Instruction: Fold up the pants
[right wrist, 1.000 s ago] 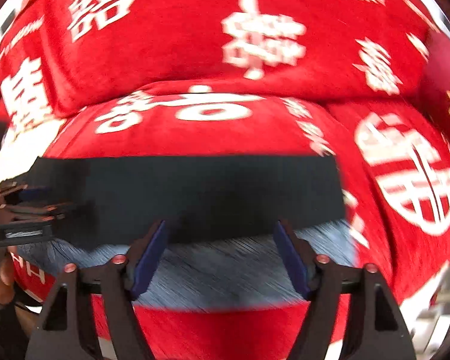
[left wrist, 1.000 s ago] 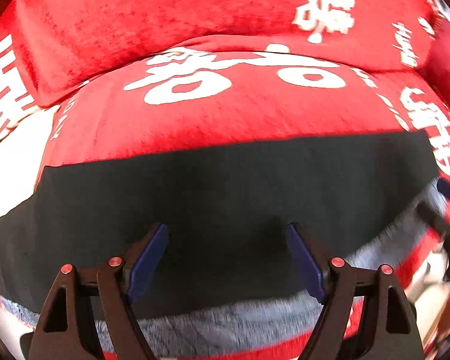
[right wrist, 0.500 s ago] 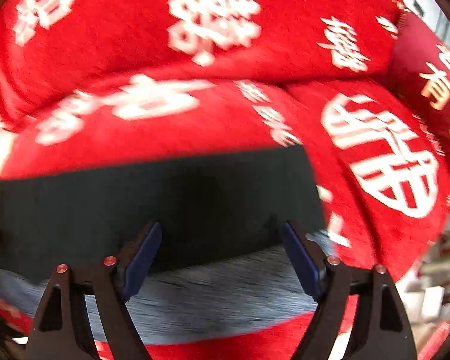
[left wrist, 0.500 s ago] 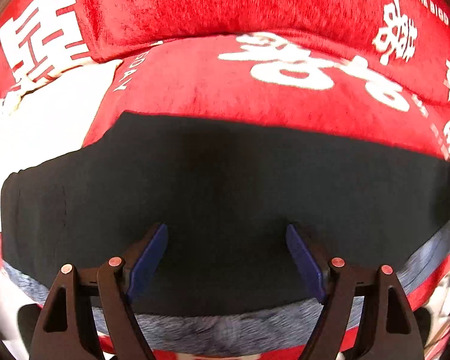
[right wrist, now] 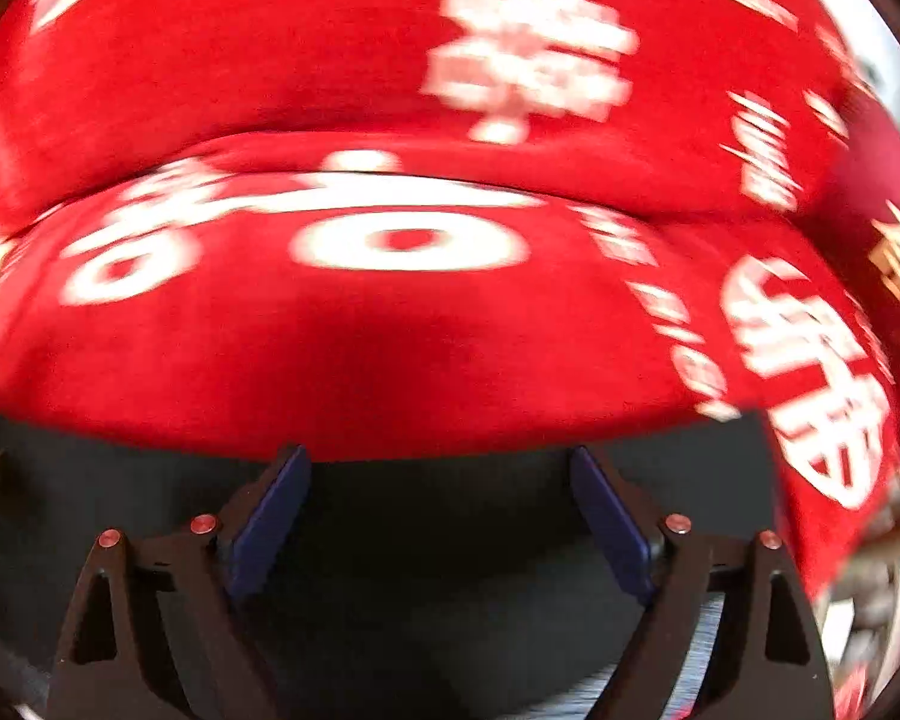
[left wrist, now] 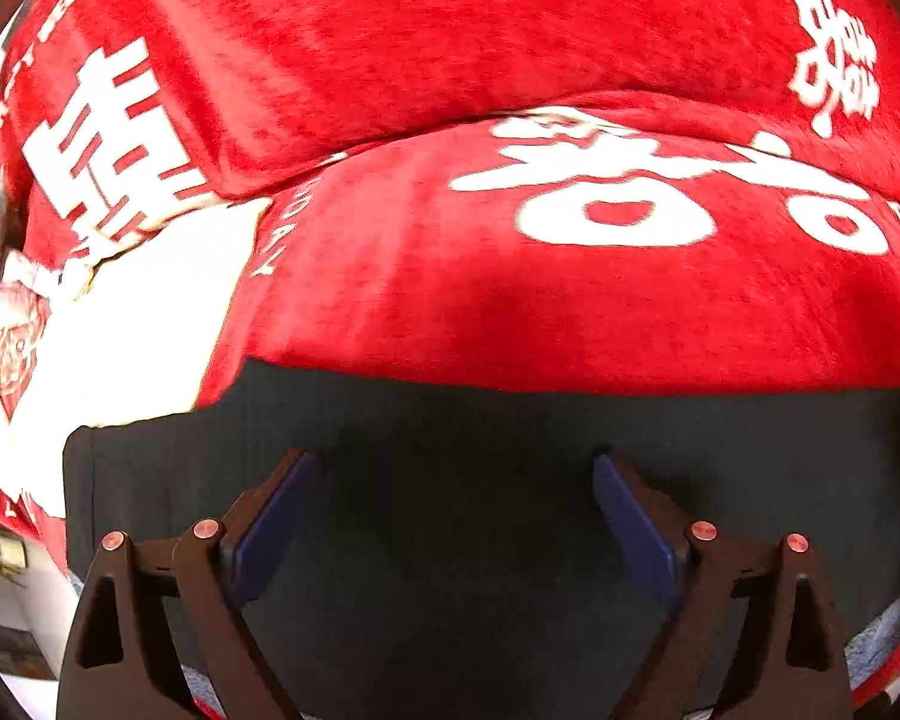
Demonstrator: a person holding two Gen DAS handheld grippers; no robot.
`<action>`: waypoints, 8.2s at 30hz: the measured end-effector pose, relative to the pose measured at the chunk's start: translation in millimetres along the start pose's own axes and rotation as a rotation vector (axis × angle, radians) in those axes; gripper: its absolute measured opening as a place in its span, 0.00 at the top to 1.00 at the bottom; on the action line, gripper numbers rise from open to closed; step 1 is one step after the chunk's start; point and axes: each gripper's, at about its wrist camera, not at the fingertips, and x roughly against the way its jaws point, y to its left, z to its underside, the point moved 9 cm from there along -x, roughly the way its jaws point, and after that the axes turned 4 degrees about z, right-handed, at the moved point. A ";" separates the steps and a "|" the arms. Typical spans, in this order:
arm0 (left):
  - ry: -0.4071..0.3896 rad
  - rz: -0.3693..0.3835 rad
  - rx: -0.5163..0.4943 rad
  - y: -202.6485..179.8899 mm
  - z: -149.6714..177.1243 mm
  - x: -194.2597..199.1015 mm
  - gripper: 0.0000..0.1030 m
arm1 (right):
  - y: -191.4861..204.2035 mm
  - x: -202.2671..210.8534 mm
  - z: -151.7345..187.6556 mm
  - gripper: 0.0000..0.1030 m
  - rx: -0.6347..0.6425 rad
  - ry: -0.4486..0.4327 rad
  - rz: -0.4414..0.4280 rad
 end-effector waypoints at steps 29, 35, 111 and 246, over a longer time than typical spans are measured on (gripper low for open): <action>0.000 -0.064 0.058 162.7 95.6 17.4 0.08 | -63.6 36.2 58.7 0.01 -0.030 -0.029 0.072; -0.004 0.052 -0.042 91.9 120.7 30.9 0.08 | 115.4 113.1 98.5 0.01 0.253 -0.165 -0.192; 0.027 -0.118 0.452 392.7 173.4 0.5 0.00 | -83.9 33.6 64.4 0.00 -0.189 0.034 0.097; 0.129 0.254 0.019 -67.6 61.9 36.6 0.00 | -15.2 161.1 30.3 0.83 -0.005 -0.403 -0.255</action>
